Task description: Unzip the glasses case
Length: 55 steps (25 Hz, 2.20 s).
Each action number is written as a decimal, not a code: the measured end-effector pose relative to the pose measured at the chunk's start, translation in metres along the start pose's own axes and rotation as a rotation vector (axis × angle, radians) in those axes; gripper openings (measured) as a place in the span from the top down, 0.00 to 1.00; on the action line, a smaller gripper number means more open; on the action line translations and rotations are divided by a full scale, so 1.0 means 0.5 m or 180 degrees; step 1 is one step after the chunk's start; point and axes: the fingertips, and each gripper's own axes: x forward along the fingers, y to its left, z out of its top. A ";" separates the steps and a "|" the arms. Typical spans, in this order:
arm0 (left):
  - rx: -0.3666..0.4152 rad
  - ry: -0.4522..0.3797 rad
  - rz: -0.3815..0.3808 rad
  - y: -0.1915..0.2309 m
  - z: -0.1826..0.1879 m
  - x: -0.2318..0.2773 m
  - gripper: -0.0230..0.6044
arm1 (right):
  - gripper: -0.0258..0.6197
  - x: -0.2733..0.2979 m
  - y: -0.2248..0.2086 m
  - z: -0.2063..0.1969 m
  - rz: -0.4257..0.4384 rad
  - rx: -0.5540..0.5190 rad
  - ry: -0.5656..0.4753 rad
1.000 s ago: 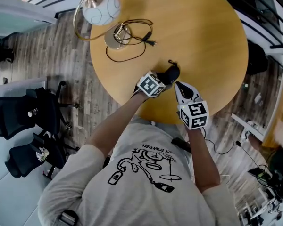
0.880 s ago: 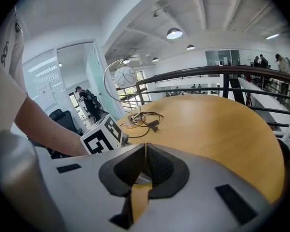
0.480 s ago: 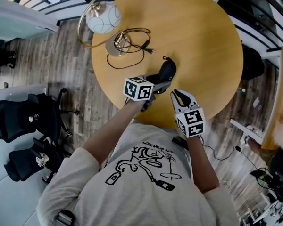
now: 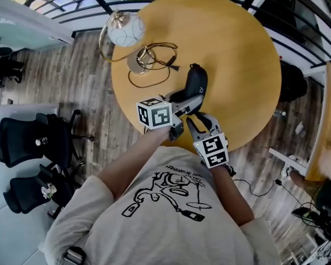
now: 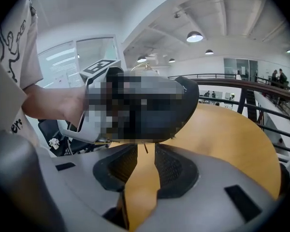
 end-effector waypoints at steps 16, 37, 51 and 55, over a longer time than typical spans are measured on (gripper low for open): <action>-0.0177 -0.0078 -0.0113 -0.013 0.006 -0.035 0.57 | 0.92 -0.004 0.022 0.010 0.0048 -0.0072 -0.0097; -0.0110 0.0613 -0.0195 -0.034 -0.091 -0.110 0.57 | 0.93 -0.027 -0.013 -0.007 -0.0297 -0.0557 0.0045; -0.0075 0.1258 -0.0464 -0.074 -0.186 -0.142 0.57 | 0.93 -0.066 -0.062 0.002 -0.0485 -0.1047 0.0194; -0.0026 0.1468 -0.0501 -0.076 -0.208 -0.145 0.57 | 0.92 -0.071 -0.067 -0.010 -0.0646 -0.1834 0.0449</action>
